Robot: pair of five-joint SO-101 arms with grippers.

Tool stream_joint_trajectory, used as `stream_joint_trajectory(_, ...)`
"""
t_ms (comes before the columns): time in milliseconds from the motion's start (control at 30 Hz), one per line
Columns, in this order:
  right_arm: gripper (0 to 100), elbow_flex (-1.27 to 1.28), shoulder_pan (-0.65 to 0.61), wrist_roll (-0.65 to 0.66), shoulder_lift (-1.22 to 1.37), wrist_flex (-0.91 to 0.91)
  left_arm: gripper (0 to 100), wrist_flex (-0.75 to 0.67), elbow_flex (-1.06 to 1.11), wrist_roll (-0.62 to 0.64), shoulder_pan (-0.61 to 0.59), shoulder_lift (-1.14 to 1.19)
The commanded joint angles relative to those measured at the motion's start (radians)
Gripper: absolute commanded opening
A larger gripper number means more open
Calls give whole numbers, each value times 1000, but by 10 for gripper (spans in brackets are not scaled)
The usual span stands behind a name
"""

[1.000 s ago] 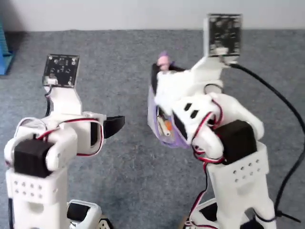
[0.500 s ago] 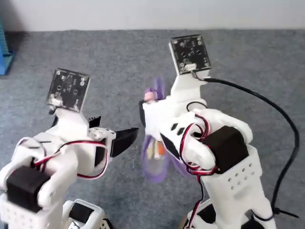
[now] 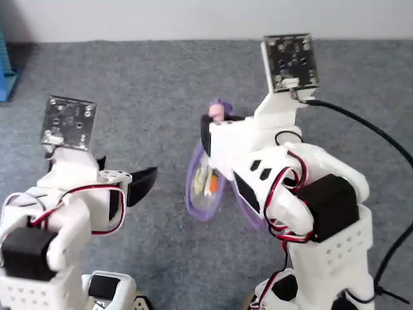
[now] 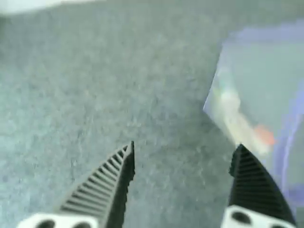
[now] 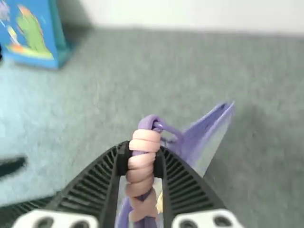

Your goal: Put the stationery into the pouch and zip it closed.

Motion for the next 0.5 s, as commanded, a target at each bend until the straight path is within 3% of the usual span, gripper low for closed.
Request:
stream_joint_trajectory(0, 8, -58, 8, -2, 4, -77, 304, -41, 39, -18, 6, -14)
stream_joint_trajectory(133, 8, -55, 8, 25, 30, -136, 302, -137, 114, 5, 74, -8)
stream_joint_trajectory(267, 8, -58, 5, 44, 85, -194, 302, -244, 157, 84, 222, -6)
stream_joint_trajectory(400, 8, -60, -41, 43, 111, -209, 301, -269, 174, 157, 379, 17)
stream_joint_trajectory(467, 8, -60, -79, 41, 108, -163, 301, -259, 173, 176, 385, 35)
